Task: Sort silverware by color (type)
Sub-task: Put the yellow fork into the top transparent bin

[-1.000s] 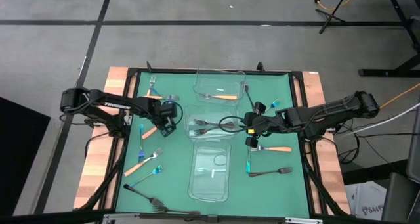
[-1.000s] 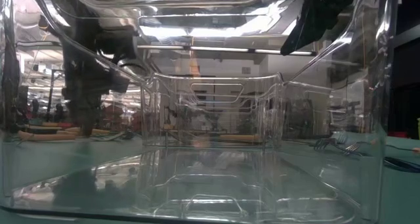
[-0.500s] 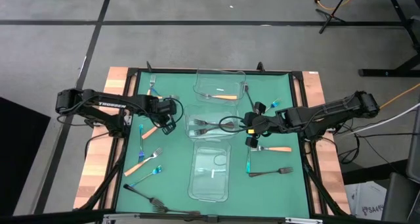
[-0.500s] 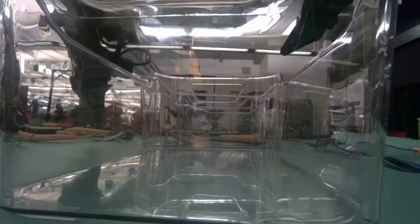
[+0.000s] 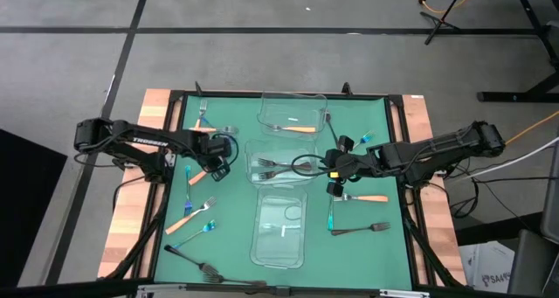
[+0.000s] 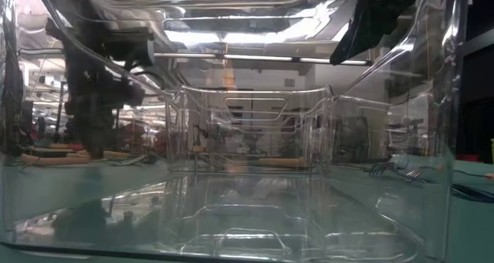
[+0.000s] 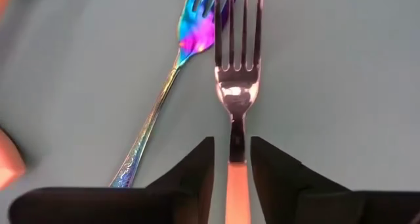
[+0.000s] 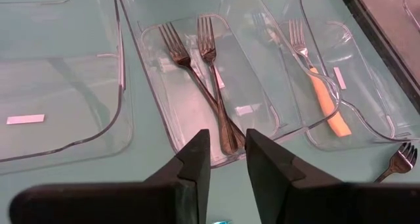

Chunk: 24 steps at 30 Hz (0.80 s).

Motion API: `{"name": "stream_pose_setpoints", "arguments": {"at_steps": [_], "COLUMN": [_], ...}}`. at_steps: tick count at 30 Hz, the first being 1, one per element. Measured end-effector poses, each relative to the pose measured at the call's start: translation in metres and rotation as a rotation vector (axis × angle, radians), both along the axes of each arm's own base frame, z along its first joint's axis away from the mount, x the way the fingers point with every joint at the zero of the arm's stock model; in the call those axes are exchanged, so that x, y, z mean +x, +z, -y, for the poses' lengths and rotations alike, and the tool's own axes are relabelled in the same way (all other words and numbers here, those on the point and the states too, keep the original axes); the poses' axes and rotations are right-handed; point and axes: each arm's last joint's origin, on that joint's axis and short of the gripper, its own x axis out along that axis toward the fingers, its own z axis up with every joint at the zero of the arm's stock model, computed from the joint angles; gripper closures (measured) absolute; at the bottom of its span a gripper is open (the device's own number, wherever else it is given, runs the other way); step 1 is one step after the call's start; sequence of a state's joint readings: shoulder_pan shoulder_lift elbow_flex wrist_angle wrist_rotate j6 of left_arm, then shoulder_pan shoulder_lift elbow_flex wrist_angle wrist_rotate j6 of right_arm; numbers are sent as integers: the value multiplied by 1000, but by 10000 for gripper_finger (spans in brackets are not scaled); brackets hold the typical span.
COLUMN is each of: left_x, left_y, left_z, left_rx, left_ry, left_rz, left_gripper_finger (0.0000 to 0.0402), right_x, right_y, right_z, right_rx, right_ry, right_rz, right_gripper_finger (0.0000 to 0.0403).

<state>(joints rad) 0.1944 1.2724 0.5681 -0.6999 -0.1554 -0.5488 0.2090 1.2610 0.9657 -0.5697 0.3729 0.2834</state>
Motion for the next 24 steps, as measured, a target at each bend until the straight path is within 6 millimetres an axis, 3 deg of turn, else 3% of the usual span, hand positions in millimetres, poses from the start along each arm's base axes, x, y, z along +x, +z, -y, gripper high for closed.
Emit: {"name": "stream_pose_setpoints", "arguments": {"at_steps": [14, 24], "left_x": [-5, -5], "left_y": [-15, -15], "left_z": [1, 1], "left_rx": [7, 10], "left_ry": [21, 51], "left_rz": [46, 55], "left_gripper_finger": [303, 377], "right_x": [0, 0], "right_y": [0, 0], "right_z": [0, 0], "right_rx": [0, 0], "right_ry": [0, 0], "right_rz": [0, 0], "right_gripper_finger": [315, 315]}}
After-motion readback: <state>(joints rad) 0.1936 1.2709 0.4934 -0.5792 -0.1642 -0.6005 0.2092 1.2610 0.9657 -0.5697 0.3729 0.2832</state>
